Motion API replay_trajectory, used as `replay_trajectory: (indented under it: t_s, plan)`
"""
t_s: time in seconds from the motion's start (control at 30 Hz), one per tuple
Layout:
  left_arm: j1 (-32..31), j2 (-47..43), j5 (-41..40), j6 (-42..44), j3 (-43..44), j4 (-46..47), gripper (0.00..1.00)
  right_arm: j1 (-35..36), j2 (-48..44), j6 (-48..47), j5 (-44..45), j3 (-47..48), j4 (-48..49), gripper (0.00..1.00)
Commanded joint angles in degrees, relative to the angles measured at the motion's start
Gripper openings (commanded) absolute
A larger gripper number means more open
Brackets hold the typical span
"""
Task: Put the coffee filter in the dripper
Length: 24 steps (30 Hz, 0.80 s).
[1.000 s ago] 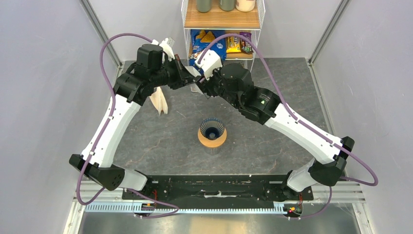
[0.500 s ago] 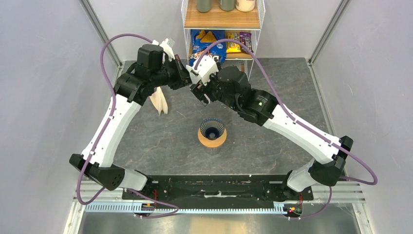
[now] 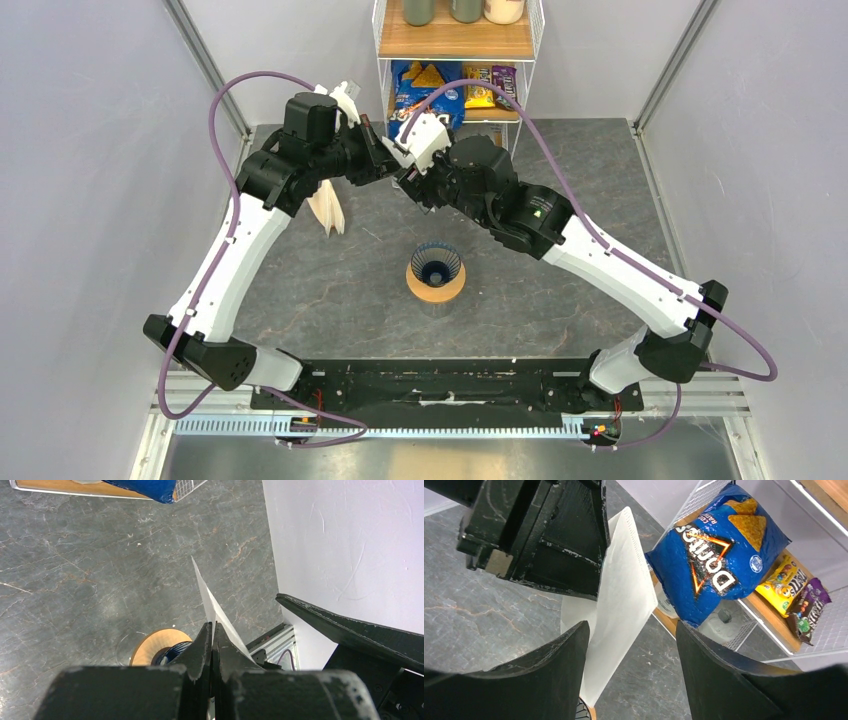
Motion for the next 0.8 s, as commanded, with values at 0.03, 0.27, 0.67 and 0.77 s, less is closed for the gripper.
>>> replay_trajectory:
  t_s: [0.03,0.27,0.67,0.77]
  plan:
    - [-0.30,0.14,0.73,-1.47,0.21,2.60,0.02,0.15,0.57,-3.70,5.10,1.55,1.37,0.66]
    - [-0.15,-0.09,-0.22,-0.77,-0.08,1.98,0.02,0.16,0.17,-5.14,7.19,1.13,1.96,0.56]
    - [-0.83,0.49,-3.68,1.03,0.08,0.93,0.02,-0.12,2.25,0.98,5.91,3.57,1.74,0.00]
    - [-1.53,0.95,-6.79,1.74,1.24,0.40,0.07,-0.11,3.33,4.17,6.12,5.19,1.03,0.00]
